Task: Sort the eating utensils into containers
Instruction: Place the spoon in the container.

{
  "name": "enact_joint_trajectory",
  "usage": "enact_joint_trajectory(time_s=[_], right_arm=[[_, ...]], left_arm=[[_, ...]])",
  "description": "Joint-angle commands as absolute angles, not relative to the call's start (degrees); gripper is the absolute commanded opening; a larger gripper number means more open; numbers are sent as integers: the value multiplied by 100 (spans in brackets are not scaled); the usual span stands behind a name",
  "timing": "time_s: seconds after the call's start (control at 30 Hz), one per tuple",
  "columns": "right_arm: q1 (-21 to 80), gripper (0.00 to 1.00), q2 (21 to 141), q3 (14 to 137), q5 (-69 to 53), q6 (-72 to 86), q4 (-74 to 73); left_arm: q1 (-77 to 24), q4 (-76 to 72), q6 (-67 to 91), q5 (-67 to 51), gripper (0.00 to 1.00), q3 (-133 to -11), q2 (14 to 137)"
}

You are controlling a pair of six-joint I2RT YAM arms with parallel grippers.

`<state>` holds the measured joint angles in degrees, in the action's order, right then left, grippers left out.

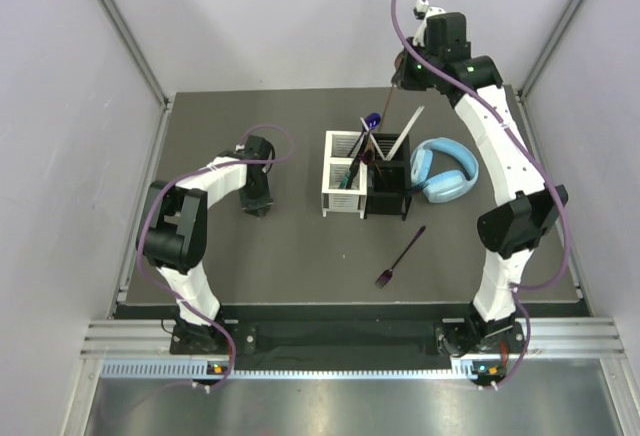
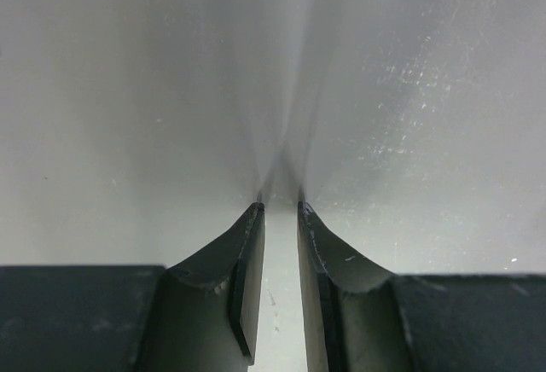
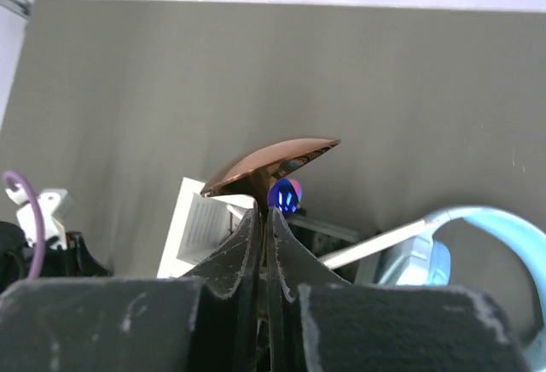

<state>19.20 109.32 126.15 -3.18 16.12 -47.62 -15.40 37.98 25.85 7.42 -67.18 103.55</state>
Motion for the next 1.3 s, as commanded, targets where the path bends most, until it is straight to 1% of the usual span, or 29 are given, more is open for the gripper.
enact_joint_trajectory(time_s=[0.0, 0.33, 0.57, 0.83, 1.03, 1.27], right_arm=[[2030, 0, 11056, 12981, -422, 1626, -4272], [2144, 0, 11399, 13069, -554, 1626, -3780], [2267, 0, 11496, 13210, -642, 1644, -3814], [2390, 0, 11461, 13035, -677, 1652, -3841], [2522, 0, 11268, 12411, -677, 1661, -3508], [2584, 0, 11022, 11094, -720, 1749, -2805]], left_arm=[[-1512, 3806, 2602, 879, 27, -6873, 10310], [-1512, 3814, 2558, 1002, 27, -6803, 10195], [-1512, 3806, 2540, 1072, 28, -6759, 10134], [-1512, 3770, 2540, 1055, 28, -6741, 10143], [-1512, 3753, 2549, 1046, 28, -6706, 10116], [-1512, 3709, 2540, 1046, 28, -6618, 10055]])
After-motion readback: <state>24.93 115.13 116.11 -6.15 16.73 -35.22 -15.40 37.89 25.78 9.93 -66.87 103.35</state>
